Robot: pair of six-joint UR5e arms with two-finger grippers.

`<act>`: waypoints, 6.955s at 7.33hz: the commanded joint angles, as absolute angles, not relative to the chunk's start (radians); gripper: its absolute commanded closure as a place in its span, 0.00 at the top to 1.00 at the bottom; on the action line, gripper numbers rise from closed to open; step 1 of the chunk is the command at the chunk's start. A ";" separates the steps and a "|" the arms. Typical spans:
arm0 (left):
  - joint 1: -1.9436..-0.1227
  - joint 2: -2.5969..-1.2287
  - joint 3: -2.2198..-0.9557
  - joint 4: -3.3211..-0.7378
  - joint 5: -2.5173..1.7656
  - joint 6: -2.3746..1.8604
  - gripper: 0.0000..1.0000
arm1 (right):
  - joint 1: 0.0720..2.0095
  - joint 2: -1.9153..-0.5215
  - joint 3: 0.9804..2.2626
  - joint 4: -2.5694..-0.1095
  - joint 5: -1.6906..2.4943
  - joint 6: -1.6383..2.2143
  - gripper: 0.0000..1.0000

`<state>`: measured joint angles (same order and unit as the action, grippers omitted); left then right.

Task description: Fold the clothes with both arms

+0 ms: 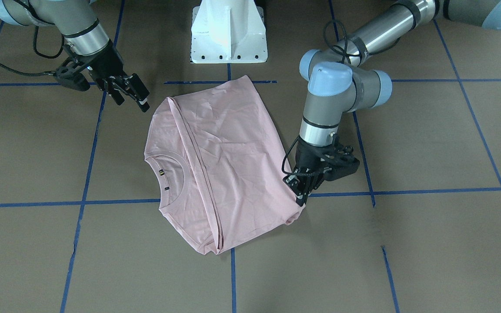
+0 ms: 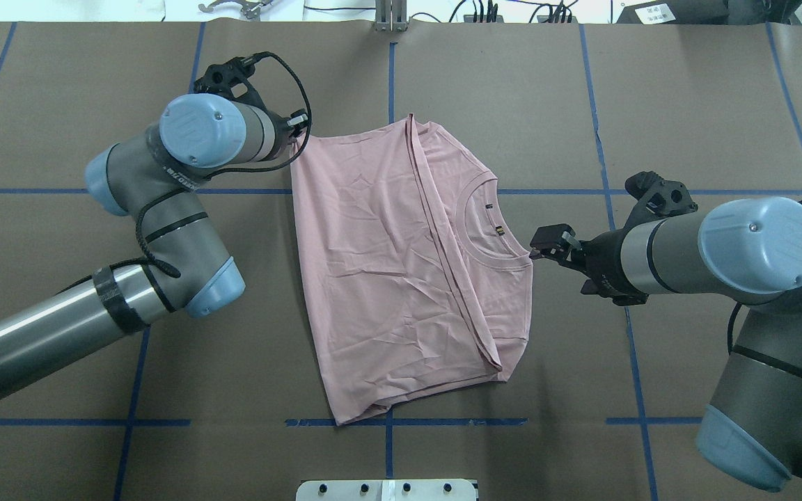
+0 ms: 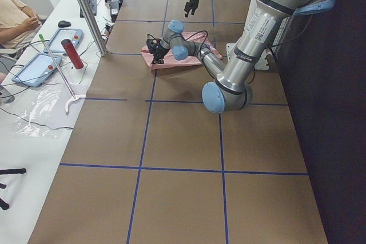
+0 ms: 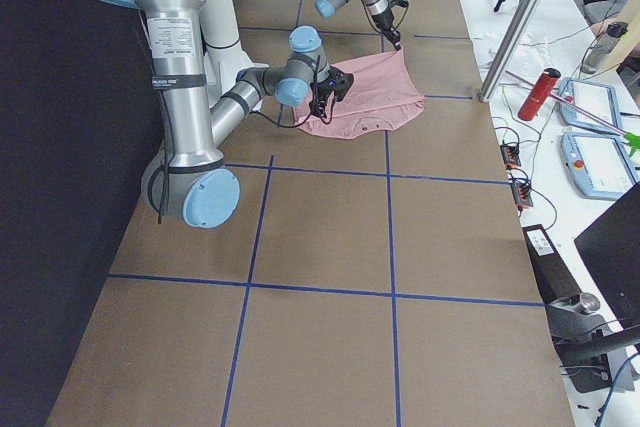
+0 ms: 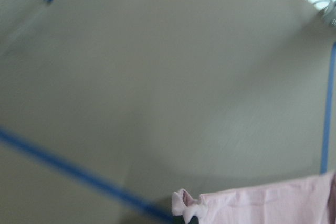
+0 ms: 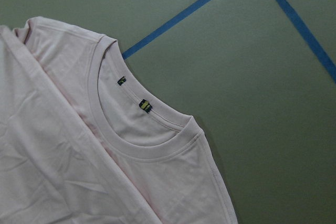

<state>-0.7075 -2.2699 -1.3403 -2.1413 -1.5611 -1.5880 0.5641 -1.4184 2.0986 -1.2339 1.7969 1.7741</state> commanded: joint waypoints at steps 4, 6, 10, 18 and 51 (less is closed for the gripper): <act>-0.784 -2.362 -1.084 -2.316 -1.557 -1.534 0.51 | 0.551 -1.323 2.056 -1.233 1.781 1.770 1.00; -0.782 -2.312 -1.206 -2.306 -1.565 -1.540 0.53 | 0.394 -1.241 1.999 -1.247 1.658 1.784 1.00; -0.781 -2.249 -1.281 -2.307 -1.565 -1.540 0.53 | 0.239 -1.166 1.866 -1.250 1.520 1.789 0.89; -0.776 -2.255 -1.282 -2.301 -1.566 -1.542 0.53 | 0.245 -1.167 1.805 -1.250 1.502 1.798 0.49; -0.398 -1.839 -1.893 -2.105 -1.611 -1.994 0.58 | 0.265 -1.197 1.950 -1.381 1.508 1.795 0.00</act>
<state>-0.5034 -1.8848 -1.8618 -2.1183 -1.6503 -1.9114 0.2666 -1.1955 1.9485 -1.3805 1.5077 1.7948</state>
